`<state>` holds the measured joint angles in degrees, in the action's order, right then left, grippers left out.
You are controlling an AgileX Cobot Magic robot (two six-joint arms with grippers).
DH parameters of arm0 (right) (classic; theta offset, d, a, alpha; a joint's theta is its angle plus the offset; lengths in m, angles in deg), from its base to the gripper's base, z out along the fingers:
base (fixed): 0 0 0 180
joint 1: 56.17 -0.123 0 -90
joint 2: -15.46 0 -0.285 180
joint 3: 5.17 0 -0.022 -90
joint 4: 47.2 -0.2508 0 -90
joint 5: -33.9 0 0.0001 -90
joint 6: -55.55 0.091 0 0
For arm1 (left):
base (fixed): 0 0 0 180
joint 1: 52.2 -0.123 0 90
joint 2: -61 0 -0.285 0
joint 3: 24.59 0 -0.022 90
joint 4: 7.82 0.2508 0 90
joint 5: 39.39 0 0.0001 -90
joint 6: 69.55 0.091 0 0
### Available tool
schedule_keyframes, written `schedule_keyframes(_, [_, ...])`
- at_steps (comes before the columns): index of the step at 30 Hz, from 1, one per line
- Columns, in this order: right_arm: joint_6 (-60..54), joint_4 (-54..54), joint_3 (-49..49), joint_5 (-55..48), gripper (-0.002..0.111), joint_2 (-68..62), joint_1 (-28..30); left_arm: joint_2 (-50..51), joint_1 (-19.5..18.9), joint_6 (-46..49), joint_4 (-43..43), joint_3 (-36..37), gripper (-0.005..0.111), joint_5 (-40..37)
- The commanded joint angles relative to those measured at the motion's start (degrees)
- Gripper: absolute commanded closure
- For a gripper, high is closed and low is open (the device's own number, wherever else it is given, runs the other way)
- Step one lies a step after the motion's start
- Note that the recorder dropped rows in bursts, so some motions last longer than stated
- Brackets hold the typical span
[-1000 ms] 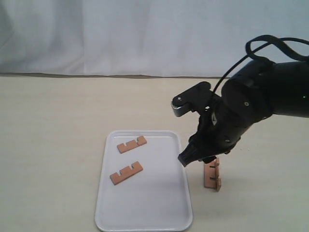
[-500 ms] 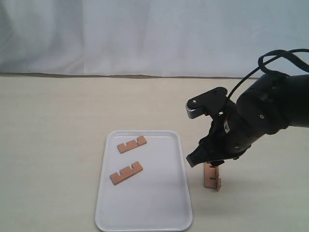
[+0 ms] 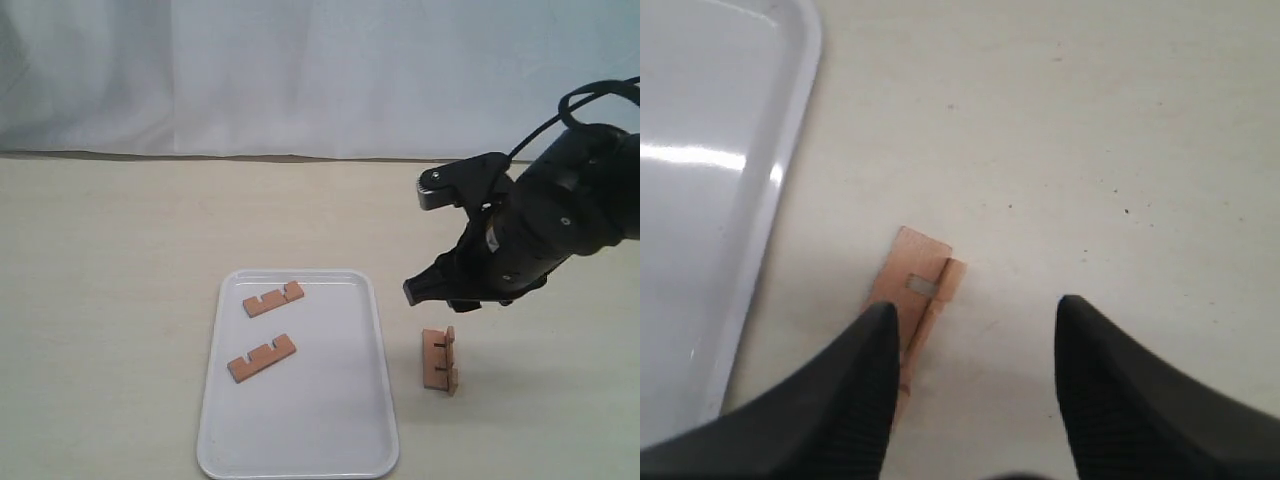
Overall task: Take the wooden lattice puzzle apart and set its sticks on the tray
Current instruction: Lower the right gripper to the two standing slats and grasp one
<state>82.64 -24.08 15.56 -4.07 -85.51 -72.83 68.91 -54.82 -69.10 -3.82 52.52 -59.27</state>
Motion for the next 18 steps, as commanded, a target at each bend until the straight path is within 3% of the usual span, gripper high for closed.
schedule_keyframes(1, [1.14,-2.78,-0.80,-0.82,0.062,-0.83,3.24,-0.13,0.01,-0.05,-0.05,0.10,0.107,0.91])
schedule_keyframes(18, [2.38,-4.66,-0.80,5.81,0.062,-13.30,3.96,-0.13,0.01,-0.05,-0.05,0.10,0.107,0.91])
